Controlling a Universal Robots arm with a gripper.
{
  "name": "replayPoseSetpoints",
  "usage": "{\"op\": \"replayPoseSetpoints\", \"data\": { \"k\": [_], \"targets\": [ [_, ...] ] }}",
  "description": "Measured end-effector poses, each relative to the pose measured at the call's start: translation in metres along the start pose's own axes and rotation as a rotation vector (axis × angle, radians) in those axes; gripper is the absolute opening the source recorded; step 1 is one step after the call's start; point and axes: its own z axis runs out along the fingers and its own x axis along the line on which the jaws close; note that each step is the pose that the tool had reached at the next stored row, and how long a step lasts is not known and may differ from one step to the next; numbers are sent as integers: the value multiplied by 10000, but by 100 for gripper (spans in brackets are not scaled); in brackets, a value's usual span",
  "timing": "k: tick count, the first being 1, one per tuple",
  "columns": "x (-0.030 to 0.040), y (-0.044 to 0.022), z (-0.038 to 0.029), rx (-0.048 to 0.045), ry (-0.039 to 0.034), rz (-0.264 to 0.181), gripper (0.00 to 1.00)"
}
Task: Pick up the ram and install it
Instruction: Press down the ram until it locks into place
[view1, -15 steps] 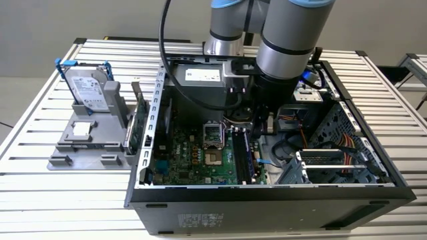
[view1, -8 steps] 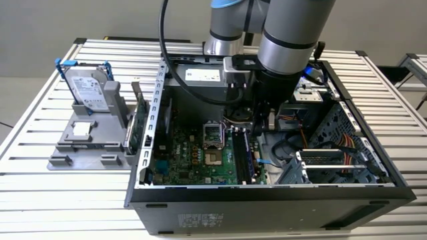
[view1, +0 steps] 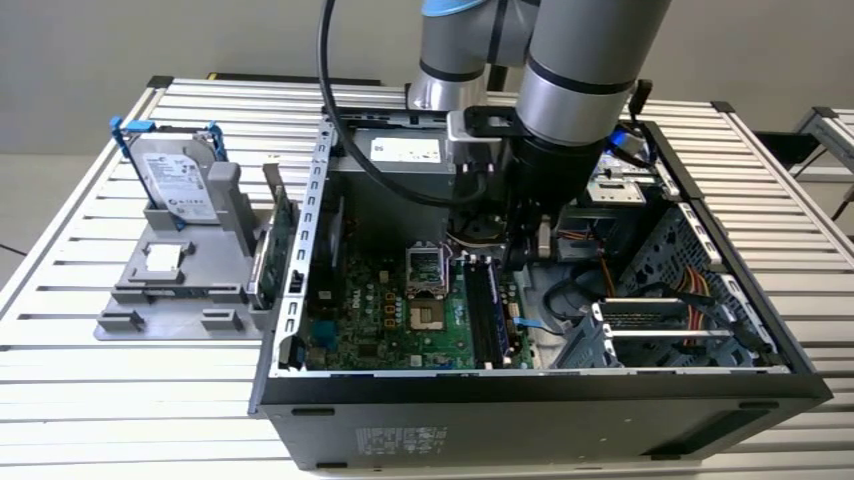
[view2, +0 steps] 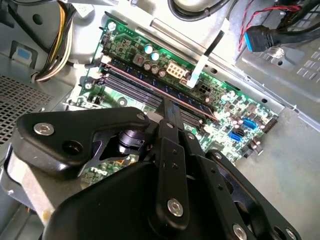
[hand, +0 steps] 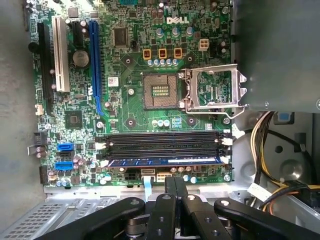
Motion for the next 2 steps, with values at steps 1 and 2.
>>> {"op": "replayPoseSetpoints", "data": {
  "k": [1,2],
  "targets": [
    [0,0,-1,0,-1,0,0],
    [0,0,-2,0,0,1,0]
  ]
}}
